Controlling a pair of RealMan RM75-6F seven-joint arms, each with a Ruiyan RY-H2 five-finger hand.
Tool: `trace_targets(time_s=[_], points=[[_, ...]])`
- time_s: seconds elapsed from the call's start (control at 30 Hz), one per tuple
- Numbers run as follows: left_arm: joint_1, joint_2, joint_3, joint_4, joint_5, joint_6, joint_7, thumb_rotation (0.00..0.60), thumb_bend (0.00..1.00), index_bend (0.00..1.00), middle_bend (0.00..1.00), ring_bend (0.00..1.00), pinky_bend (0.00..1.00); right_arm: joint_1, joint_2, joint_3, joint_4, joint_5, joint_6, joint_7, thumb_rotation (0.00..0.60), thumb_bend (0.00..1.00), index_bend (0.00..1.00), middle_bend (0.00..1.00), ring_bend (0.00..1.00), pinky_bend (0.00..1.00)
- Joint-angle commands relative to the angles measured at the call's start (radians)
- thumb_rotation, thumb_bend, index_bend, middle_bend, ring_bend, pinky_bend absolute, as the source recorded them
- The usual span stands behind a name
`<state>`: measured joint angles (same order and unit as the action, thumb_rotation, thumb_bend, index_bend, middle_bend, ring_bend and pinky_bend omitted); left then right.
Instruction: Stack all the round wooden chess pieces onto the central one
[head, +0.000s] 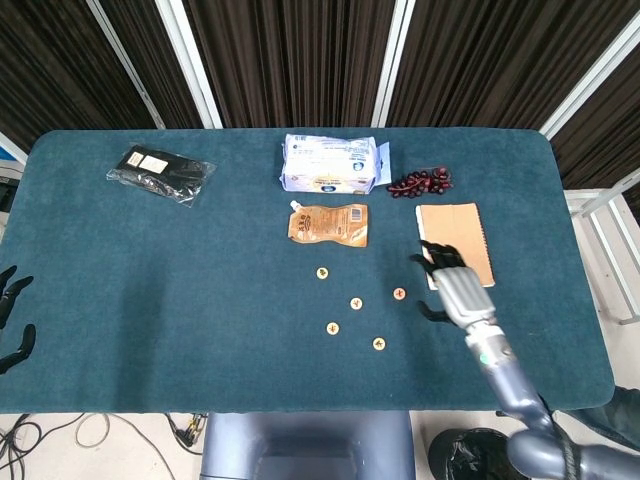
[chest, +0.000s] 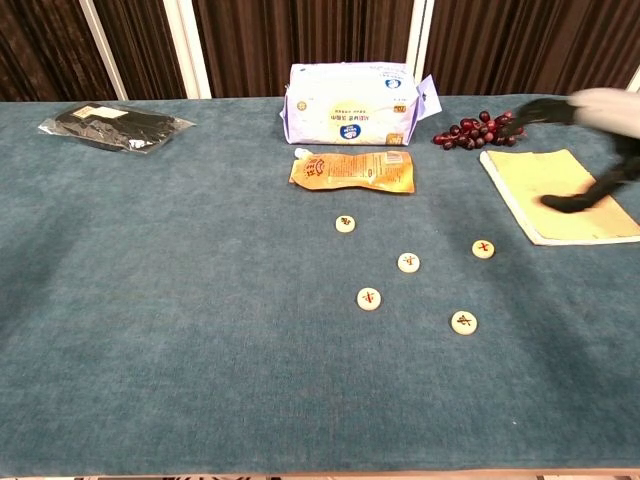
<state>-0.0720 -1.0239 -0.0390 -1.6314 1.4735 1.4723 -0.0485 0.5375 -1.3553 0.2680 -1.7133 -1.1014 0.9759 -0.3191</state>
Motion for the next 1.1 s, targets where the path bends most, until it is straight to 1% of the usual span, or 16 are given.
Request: trace_targets(time_s=[0.03,0.2,0.33,0.5,0.63,0.73,0.83,1.0,1.1], points=[[-0.001,0.0,0.0,0.001,-0.002,-0.002,-0.003,0.6,0.49,0.15,0.0,0.0,0.0,0.106,-0.102,0.048,0.071,0.101,-0.053,-0.083,0.6,0.41,0.21,0.0,0.0,0.0],[0.0,-0.001,-0.008,0.0,-0.019,-0.005,-0.019,0.6,0.49,0.15,0.0,0.0,0.0,0.227,-0.223,0.093,0.176,0.207,-0.07,-0.156,0.6,0.41,0.22,0.0,0.0,0.0],[0.001,-0.001,-0.007,-0.004,-0.021,-0.007,-0.023,0.6,0.49,0.15,0.0,0.0,0.0,0.305,-0.292,0.122,0.251,0.277,-0.089,-0.182,0.6,0.41,0.22,0.0,0.0,0.0],[0.002,0.002,-0.011,-0.008,-0.028,-0.006,-0.031,0.6,0.49,0.15,0.0,0.0,0.0,0.398,-0.375,0.142,0.369,0.356,-0.123,-0.212,0.6,0.41,0.22,0.0,0.0,0.0],[0.002,0.003,-0.011,-0.011,-0.031,-0.009,-0.033,0.6,0.49,0.15,0.0,0.0,0.0,0.44,-0.426,0.153,0.435,0.406,-0.155,-0.193,0.6,0.41,0.23,0.0,0.0,0.0],[0.002,0.005,-0.012,-0.012,-0.032,-0.009,-0.033,0.6,0.49,0.15,0.0,0.0,0.0,0.461,-0.458,0.147,0.487,0.421,-0.163,-0.188,0.6,0.41,0.25,0.0,0.0,0.0],[0.003,0.007,-0.013,-0.012,-0.035,-0.01,-0.038,0.6,0.49,0.15,0.0,0.0,0.0,0.475,-0.486,0.128,0.537,0.421,-0.166,-0.186,0.6,0.41,0.26,0.0,0.0,0.0],[0.002,0.006,-0.015,-0.012,-0.041,-0.013,-0.032,0.6,0.49,0.15,0.0,0.0,0.0,0.476,-0.511,0.11,0.571,0.404,-0.169,-0.154,0.6,0.41,0.27,0.0,0.0,0.0],[0.002,0.003,-0.017,-0.015,-0.044,-0.011,-0.026,0.6,0.49,0.15,0.0,0.0,0.0,0.477,-0.526,0.1,0.595,0.39,-0.172,-0.136,0.6,0.41,0.3,0.0,0.0,0.0]])
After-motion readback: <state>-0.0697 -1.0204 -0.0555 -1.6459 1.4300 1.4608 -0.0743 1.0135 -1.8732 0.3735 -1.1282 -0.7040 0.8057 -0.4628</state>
